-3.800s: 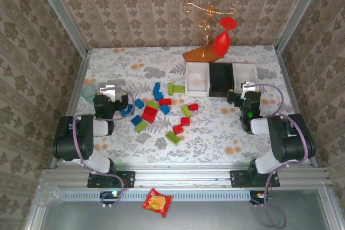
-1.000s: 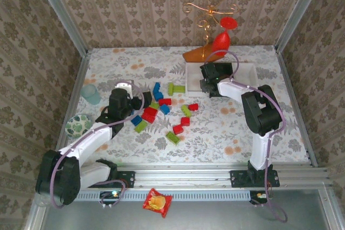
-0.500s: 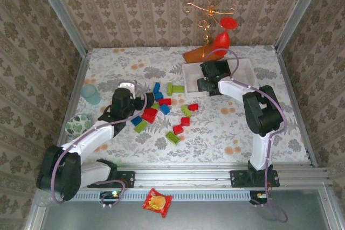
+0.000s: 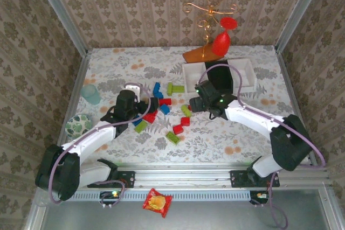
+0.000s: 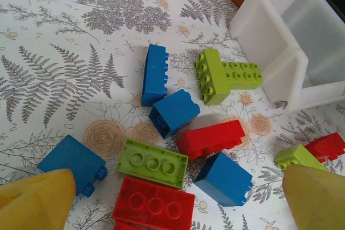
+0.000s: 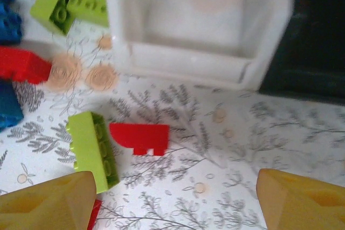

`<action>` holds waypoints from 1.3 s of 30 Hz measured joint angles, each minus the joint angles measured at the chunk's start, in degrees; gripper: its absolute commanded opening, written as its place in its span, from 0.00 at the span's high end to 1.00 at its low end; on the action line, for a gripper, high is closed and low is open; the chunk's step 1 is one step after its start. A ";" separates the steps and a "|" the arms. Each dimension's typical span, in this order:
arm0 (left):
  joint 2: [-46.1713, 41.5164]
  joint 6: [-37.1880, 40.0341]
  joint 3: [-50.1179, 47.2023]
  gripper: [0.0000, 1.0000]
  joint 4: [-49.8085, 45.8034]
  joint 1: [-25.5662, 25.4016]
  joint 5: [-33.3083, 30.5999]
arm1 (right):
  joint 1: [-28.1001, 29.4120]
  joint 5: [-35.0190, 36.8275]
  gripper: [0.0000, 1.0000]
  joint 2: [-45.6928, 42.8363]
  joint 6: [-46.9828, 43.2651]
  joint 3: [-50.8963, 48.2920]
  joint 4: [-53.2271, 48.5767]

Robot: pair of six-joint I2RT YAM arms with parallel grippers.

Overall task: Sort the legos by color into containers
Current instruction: Pick up the lego from the center of the table.

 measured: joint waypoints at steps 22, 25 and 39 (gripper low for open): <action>-1.46 0.00 0.02 0.00 -0.87 -1.88 -1.84 | -1.57 -4.26 0.26 16.57 -1.18 8.13 0.33; -1.46 0.00 0.02 0.00 -0.87 -1.92 -1.88 | -1.62 -4.55 0.27 17.11 -1.11 8.46 0.52; -1.14 0.00 0.02 0.00 -0.83 -1.95 -2.19 | -4.24 -7.67 0.38 20.35 2.14 9.03 2.73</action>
